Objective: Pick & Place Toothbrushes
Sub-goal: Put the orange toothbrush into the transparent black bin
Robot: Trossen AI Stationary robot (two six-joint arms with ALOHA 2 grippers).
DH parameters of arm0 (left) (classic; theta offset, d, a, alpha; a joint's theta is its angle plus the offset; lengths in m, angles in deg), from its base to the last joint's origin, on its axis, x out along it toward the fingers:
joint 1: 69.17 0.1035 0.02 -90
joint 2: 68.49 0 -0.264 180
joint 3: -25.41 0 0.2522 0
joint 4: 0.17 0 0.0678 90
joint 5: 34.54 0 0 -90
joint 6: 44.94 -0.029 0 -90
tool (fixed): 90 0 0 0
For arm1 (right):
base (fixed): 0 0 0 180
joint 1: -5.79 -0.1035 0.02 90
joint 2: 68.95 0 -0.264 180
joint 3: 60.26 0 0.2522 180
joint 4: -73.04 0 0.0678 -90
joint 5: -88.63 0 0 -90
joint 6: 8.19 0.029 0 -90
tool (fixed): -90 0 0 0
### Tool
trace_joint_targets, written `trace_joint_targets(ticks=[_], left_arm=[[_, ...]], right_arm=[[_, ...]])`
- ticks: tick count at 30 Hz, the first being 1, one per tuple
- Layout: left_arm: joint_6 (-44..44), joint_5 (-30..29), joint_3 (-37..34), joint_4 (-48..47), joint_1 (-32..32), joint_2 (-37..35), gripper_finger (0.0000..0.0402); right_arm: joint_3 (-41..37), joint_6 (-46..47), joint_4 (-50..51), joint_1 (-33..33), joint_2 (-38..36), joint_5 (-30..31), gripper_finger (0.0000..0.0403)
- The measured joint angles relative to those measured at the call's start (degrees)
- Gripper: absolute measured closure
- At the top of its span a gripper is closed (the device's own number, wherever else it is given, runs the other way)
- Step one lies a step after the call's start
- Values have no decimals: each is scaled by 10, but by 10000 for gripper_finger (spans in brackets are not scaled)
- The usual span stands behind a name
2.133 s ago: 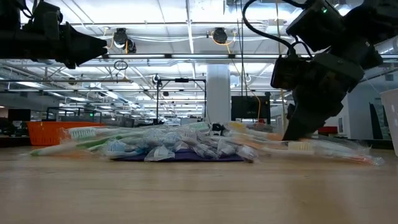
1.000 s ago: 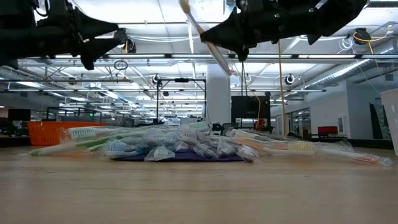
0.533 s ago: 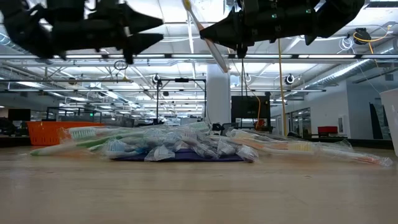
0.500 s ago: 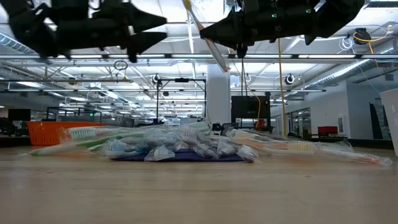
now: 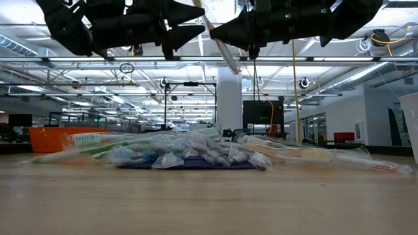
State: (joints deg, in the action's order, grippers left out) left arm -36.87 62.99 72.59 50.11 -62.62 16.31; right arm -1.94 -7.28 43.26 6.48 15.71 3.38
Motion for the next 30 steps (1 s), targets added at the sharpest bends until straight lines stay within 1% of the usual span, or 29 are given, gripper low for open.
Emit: trace_joint_targets(ticks=[6, 9, 11, 13, 17, 18, 19, 26, 30], left_arm=[[-19, 2, 27, -7, -19, 13, 180], [-20, 1, 38, -5, -22, 22, 200], [-19, 0, 38, -7, -20, 23, 230], [-19, -1, 38, -13, -20, 23, 269], [-26, -5, 38, -16, -19, 19, 366], [-31, -5, 38, -17, -19, 18, 382], [-32, -5, 38, -17, -19, 18, 389], [-32, -2, 38, -31, -19, 18, 395], [-31, 0, 38, -83, -9, -10, 397]], right_arm=[[0, -1, -3, 1, 0, 1, 392], [0, -1, -4, 1, 0, 0, 392], [0, -1, -4, 1, 0, 0, 392], [0, -1, -3, 1, 0, -1, 392], [0, -2, -5, 1, 0, -5, 392], [0, -2, -6, 1, 0, -4, 389], [0, -2, -6, 1, 0, -4, 384], [0, -5, 2, 2, 0, 0, 316], [0, -6, 5, 8, 0, 2, 286]])
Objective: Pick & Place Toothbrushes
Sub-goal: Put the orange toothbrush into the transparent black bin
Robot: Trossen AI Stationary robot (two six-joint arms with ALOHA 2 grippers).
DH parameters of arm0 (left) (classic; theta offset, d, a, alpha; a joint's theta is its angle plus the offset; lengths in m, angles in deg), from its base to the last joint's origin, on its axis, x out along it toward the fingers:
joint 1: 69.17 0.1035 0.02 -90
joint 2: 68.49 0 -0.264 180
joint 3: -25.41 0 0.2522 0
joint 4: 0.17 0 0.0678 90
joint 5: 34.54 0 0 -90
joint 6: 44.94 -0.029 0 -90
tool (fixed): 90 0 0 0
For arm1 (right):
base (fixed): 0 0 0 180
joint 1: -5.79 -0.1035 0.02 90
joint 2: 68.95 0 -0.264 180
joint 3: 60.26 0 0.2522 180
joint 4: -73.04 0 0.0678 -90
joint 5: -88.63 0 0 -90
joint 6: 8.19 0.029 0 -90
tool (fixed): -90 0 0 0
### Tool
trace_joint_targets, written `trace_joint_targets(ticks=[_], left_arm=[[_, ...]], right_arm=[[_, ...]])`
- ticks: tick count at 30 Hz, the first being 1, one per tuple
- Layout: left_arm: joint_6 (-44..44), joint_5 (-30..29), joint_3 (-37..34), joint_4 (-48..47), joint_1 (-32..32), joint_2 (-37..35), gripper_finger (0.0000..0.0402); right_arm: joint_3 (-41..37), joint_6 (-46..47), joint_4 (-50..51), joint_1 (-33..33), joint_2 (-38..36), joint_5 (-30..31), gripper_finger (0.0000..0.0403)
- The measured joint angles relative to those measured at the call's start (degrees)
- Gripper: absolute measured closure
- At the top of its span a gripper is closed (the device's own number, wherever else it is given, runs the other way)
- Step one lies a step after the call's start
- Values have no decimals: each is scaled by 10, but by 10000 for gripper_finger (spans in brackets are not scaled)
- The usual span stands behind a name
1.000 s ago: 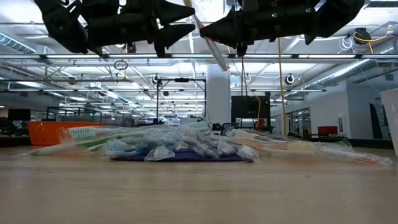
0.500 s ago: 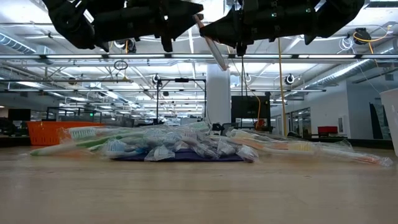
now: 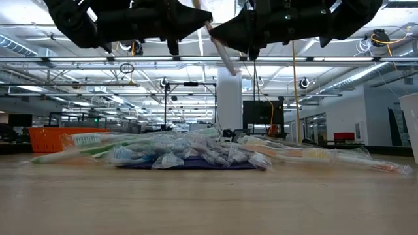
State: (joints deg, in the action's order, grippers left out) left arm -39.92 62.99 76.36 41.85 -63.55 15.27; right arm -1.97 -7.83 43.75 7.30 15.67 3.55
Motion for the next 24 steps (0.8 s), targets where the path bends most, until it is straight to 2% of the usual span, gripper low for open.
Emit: trace_joint_targets(ticks=[6, 8, 13, 18, 21, 24], left_arm=[[-13, -2, 0, -165, 27, -97, 397], [-29, -32, 0, -244, 38, -144, 397], [-69, -193, 0, -449, 61, -266, 397], [-103, -366, 0, -592, 79, -365, 398], [-120, -433, 0, -642, 99, -388, 398], [-153, -463, 0, -685, 127, -387, 399]], right_arm=[[0, 1, 28, 12, 0, 5, 257], [0, 8, 41, 15, 0, 3, 252], [0, 19, 63, 15, 0, -2, 248], [0, 19, 61, 15, 0, -2, 248], [0, 19, 60, 15, 0, -2, 248], [0, 19, 61, 15, 0, -2, 248]])
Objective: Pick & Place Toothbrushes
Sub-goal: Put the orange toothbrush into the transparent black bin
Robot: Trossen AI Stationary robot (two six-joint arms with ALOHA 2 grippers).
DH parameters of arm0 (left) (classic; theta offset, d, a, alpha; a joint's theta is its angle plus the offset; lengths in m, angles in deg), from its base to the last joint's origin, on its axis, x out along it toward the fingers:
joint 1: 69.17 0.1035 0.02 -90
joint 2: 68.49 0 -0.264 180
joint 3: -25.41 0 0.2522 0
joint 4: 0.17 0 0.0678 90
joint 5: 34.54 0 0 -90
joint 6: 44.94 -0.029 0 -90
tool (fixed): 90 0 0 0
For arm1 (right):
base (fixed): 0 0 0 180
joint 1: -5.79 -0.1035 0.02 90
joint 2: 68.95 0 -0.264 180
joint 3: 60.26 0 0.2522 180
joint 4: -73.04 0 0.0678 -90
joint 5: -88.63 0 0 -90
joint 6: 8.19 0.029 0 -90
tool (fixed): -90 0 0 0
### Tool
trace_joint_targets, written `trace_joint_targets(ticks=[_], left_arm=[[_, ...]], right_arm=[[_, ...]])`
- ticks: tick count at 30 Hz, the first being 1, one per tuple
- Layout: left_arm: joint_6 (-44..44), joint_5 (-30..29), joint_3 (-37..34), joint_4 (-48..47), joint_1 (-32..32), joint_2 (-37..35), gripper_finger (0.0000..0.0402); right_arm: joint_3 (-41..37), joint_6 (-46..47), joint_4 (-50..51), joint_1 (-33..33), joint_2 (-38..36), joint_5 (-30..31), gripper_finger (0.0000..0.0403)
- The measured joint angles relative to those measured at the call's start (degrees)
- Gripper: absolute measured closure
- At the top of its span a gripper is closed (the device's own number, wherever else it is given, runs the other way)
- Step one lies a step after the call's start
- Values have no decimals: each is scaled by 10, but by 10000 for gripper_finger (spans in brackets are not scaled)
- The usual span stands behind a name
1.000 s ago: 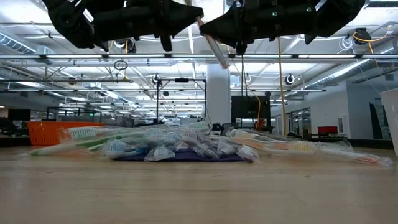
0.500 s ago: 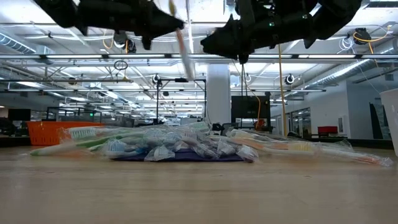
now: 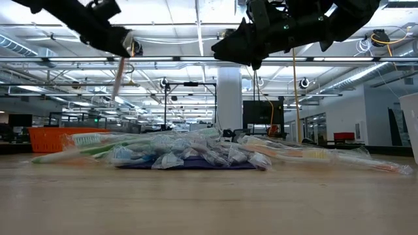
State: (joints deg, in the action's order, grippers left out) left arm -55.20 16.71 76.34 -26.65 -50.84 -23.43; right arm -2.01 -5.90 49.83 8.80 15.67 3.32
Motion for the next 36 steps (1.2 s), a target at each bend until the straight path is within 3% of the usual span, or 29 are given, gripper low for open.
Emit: trace_joint_targets(ticks=[6, 19, 30, 36], left_arm=[[-31, -10, 0, -37, 85, 21, 399], [-100, 41, 0, -39, 231, 140, 398], [-103, 78, 0, -21, 276, 187, 395], [-97, 70, 0, -20, 283, 201, 355]], right_arm=[[0, 0, 0, 0, 0, 0, 248], [0, 0, 0, 0, 0, 0, 248], [0, 0, 0, -1, 0, 0, 248], [0, -1, 0, -1, 0, 0, 248]])
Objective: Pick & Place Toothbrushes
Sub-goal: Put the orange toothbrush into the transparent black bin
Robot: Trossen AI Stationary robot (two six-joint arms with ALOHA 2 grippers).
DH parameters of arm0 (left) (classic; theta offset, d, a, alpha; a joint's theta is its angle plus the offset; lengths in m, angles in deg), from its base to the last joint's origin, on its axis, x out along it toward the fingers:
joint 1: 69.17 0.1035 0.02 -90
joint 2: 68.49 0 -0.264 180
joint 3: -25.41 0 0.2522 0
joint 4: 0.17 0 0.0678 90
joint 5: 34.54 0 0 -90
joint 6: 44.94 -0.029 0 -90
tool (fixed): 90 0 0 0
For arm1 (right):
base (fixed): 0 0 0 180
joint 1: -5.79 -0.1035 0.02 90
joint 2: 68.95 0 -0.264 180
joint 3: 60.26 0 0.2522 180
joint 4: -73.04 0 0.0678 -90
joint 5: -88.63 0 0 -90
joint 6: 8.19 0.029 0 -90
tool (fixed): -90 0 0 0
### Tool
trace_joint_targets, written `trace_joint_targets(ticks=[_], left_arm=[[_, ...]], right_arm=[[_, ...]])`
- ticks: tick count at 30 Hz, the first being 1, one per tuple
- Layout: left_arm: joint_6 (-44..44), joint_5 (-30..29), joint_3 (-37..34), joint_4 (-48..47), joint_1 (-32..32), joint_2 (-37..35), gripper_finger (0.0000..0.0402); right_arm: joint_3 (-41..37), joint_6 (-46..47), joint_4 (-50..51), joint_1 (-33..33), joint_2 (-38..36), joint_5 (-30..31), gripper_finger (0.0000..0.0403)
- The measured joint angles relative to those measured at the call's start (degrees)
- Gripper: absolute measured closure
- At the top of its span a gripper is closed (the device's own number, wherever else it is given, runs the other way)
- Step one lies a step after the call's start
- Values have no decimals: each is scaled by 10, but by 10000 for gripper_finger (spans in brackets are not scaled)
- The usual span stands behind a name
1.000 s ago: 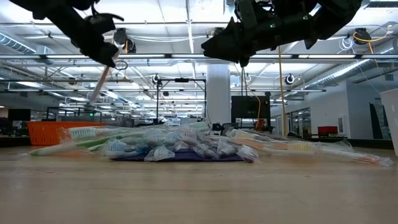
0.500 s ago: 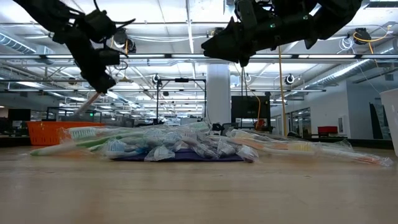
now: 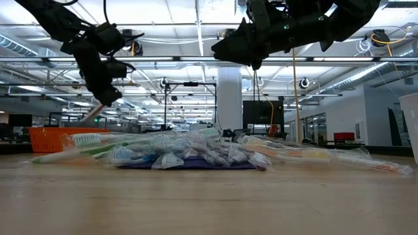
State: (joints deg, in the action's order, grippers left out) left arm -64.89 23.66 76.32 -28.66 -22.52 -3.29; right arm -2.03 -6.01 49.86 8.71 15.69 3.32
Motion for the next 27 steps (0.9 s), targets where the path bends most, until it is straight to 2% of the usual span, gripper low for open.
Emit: trace_joint_targets(ticks=[10, 15, 19, 22, 27], left_arm=[[18, -2, 0, 15, 3, 0, 232], [28, -2, 0, 17, 3, -3, 205], [47, 6, 0, 17, -5, -17, 204], [56, 50, 0, 16, -21, -39, 212], [105, 188, 0, 15, -52, -92, 226]], right_arm=[[0, 0, 0, 0, 0, 0, 248], [0, 1, 3, 0, 0, 0, 248], [0, 1, 8, 0, 0, 0, 248], [0, 8, 25, 0, 0, -3, 248], [0, 37, 102, -1, 0, -4, 248]])
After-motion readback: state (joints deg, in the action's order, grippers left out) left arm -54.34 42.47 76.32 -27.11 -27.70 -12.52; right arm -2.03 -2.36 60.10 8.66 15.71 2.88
